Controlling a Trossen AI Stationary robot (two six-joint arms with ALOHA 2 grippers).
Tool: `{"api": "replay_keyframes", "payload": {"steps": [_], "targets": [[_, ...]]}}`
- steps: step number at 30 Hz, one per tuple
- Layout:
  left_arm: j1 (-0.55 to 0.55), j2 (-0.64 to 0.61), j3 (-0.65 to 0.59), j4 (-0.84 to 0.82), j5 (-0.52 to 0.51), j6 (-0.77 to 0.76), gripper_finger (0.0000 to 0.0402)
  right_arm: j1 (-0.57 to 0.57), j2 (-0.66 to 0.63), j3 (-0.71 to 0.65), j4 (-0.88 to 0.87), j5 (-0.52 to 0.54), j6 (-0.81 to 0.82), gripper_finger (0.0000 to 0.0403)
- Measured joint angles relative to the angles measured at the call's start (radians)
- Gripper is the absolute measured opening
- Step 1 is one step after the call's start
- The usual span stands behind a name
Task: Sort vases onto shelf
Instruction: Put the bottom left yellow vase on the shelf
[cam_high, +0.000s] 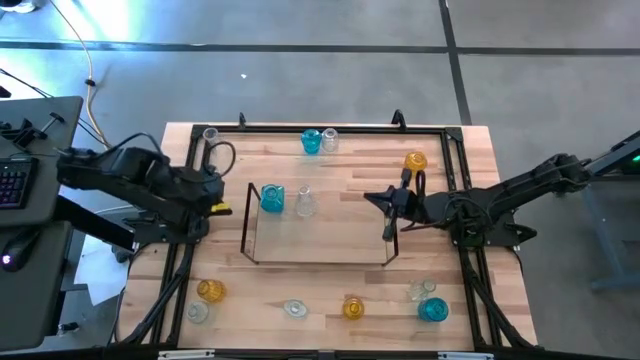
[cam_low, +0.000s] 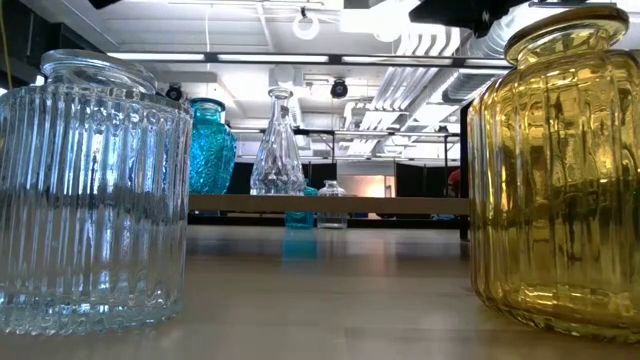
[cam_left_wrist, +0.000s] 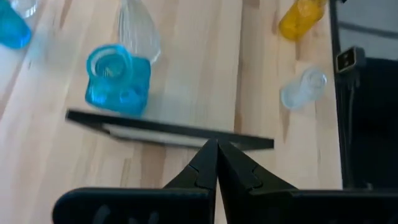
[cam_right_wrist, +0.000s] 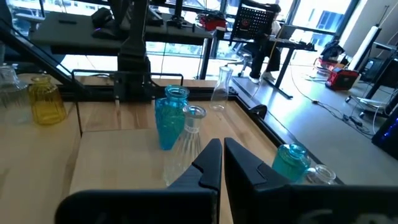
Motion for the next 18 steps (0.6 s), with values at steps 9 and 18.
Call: {"api": "replay_keyframes", "payload": {"steps": [9,18], "targets": [[-0.155,0.165,0.086,-0.21,0.057,-0.24,0.0,0.0,0.0,0.0,0.004,0.0,-0.008,0.0],[-0.281,0.309,0.086,-0.192,0.245,-0.381,0.0,0.0,0.0,0.0,0.003,0.0,-0.008,0.0]]}}
